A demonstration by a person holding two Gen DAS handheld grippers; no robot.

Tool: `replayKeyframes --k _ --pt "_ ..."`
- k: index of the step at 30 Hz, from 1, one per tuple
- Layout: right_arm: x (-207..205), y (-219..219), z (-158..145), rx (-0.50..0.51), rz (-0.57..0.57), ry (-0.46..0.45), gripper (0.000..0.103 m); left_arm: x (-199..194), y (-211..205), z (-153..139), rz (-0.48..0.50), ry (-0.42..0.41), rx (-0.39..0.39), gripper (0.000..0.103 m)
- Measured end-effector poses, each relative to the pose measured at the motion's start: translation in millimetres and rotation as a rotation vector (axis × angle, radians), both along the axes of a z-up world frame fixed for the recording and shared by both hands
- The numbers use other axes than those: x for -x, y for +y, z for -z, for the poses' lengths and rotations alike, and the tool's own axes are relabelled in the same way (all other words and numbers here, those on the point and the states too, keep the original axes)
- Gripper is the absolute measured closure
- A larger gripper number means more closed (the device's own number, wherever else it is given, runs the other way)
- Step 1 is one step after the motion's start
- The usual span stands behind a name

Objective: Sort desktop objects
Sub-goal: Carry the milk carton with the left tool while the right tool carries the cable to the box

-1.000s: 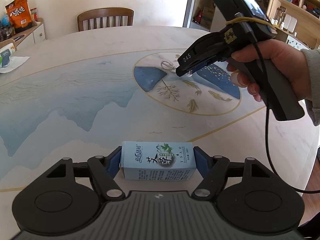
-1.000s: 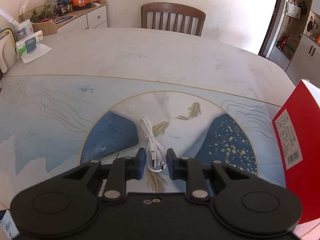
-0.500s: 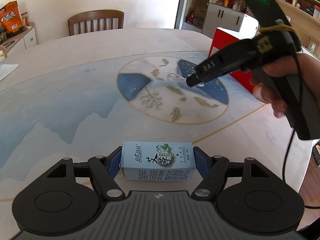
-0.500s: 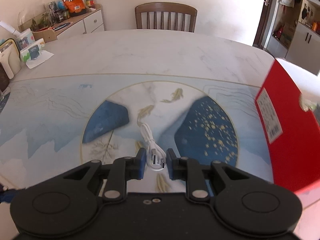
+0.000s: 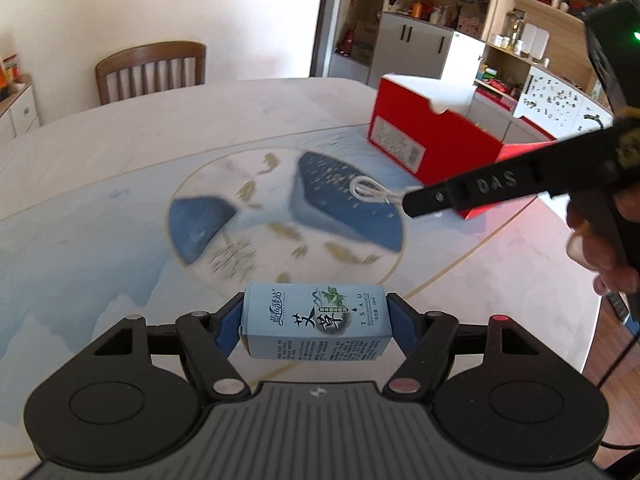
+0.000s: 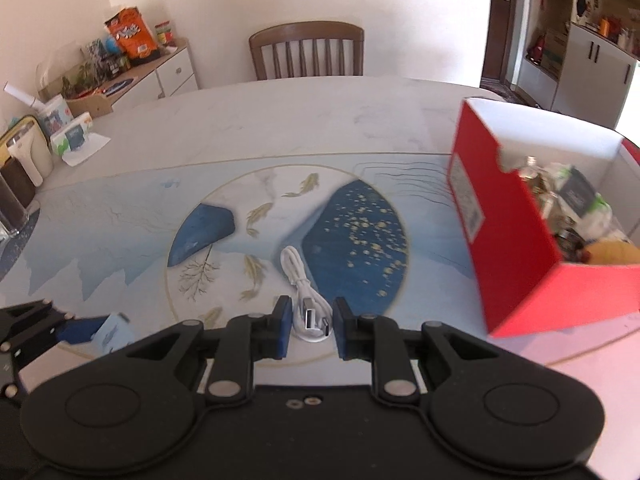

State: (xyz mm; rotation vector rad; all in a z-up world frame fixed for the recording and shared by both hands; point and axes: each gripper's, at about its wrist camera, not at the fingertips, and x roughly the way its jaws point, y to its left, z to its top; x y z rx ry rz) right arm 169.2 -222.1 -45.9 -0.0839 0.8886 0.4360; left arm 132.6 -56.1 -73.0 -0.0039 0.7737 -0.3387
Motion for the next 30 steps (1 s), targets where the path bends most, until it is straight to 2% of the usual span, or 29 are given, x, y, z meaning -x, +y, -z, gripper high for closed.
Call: replayKeyframes --k 13,30 --pt "8.0 -64.0 -39.9 -0.026 0.088 -0.069 0.083 -24.5 -52.3 -41.3 0.151 -0.084 -0.012 0.030" --pt "-11.6 -140.0 -76.9 -0.041 0.146 -0.181 0.084 -66.2 -131.3 -79.8 0.288 -0.121 0.016 0.030"
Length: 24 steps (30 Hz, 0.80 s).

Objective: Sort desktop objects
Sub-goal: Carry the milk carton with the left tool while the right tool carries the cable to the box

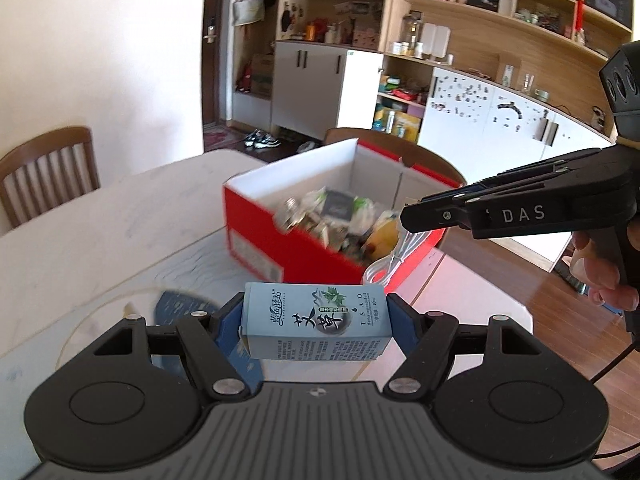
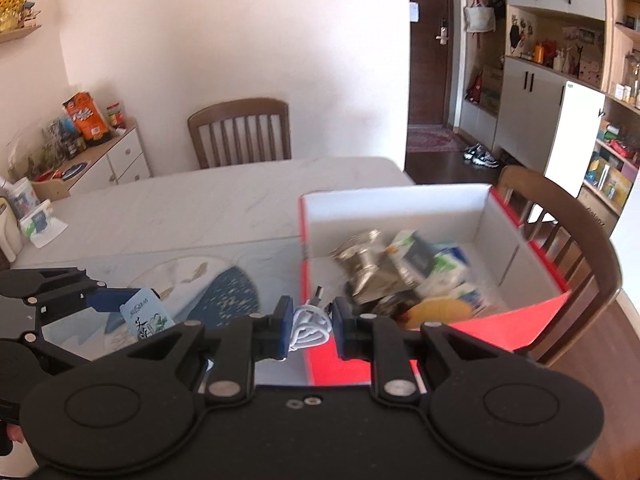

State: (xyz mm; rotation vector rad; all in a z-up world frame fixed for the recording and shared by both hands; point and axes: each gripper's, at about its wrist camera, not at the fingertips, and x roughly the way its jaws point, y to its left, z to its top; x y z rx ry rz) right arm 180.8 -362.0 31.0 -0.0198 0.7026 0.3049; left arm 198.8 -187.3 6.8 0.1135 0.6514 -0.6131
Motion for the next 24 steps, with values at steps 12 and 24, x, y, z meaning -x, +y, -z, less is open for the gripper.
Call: replayKeyframes --k 12,24 --pt "-37.6 -66.8 -8.2 0.004 0.076 -0.048 0.084 -38.0 -70.2 -19.8 0.061 -0.015 -0.033 0.030" --pt "-93.9 -115.5 1.1 0.030 0.152 -0.055 0.084 -96.6 -133.8 -12.0 0.111 0.022 -0.108 0.030"
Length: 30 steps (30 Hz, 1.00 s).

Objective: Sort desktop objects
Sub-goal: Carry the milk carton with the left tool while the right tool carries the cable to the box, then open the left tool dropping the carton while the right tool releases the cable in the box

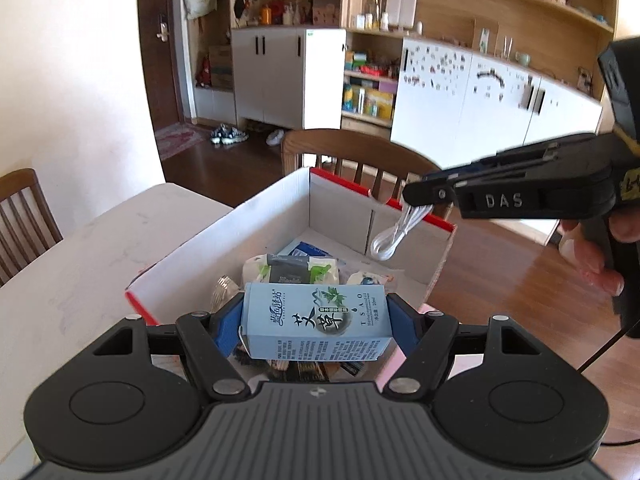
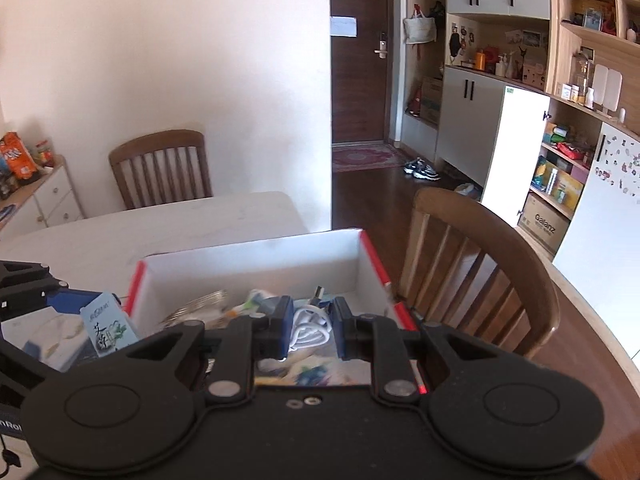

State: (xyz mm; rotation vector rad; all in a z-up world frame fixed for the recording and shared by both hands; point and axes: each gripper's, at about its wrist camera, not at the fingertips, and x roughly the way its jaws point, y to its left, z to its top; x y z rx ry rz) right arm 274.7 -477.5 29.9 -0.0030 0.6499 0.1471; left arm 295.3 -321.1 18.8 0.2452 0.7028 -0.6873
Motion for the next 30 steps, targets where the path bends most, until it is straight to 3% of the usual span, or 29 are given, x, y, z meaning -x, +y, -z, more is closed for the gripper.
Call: replayKeyframes --k 11,21,30 --pt "-45.3 -5.1 33.9 0.090 -0.002 0.014 0.084 -58.3 -36.5 33.2 -0.018 0.093 -0.093 0.030" --pt "-61.5 9.9 70.2 0.246 -0.064 0.041 0.084 -79.1 -56.3 59.8 -0.010 0.143 -0.170 0.030" --pt "-63.6 13.4 85.8 0.277 -0.097 0.063 0.083 -88.0 -64.5 75.6 -0.018 0.180 -0.216 0.030"
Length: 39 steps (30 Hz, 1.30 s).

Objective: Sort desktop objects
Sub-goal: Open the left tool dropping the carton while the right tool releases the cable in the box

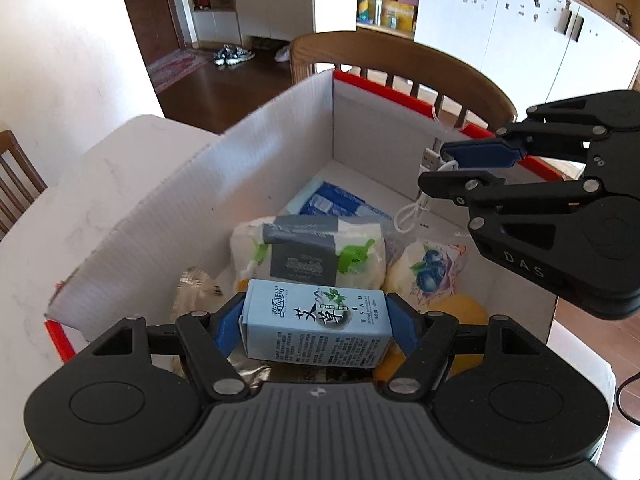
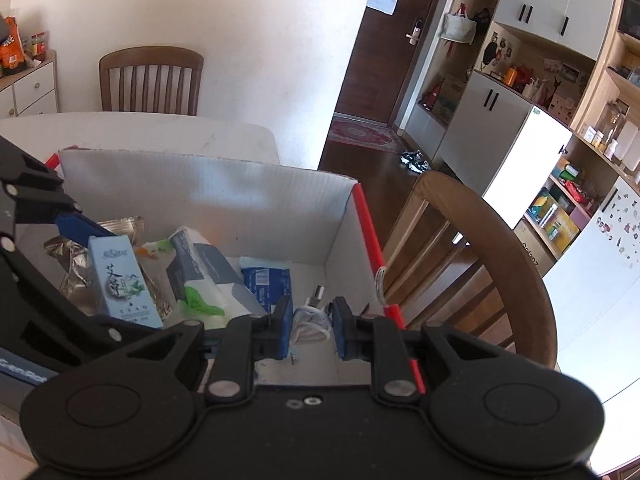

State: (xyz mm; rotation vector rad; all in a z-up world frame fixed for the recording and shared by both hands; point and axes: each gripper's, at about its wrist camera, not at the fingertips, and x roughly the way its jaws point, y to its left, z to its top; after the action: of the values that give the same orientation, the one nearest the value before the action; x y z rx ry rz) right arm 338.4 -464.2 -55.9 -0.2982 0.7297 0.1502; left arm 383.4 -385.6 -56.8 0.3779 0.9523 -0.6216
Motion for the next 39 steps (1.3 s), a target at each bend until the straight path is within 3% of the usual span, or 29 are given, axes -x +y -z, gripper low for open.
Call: replayKeyframes --k 6,12,17,23,32,39 --pt "4.6 -0.7 -0.8 -0.027 -0.022 0.022 0.077 -2.1 -4.6 7.9 0.001 0.037 -0.020 0.030" --pt "9.4 -6.7 -6.3 -0.078 -0.027 0.029 0.060 -3.5 0.4 8.7 -0.015 0.054 -0.008 0.030" --pt "15.0 -13.0 -11.0 -0.119 -0.023 0.035 0.049 -1.3 6.7 1.3 -0.036 0.048 0.036 0.021" --pt "20.9 -23.3 -18.6 -0.174 -0.013 0.057 0.042 5.8 16.8 -7.7 -0.045 0.039 0.088 0.021" --pt "28.8 -25.1 -24.0 -0.210 -0.007 0.084 0.041 24.4 35.8 -24.7 -0.073 0.010 0.159 0.021" --pt "33.6 -16.7 -28.0 -0.235 -0.007 0.136 0.039 37.6 48.4 -31.6 -0.062 -0.020 0.172 0.021"
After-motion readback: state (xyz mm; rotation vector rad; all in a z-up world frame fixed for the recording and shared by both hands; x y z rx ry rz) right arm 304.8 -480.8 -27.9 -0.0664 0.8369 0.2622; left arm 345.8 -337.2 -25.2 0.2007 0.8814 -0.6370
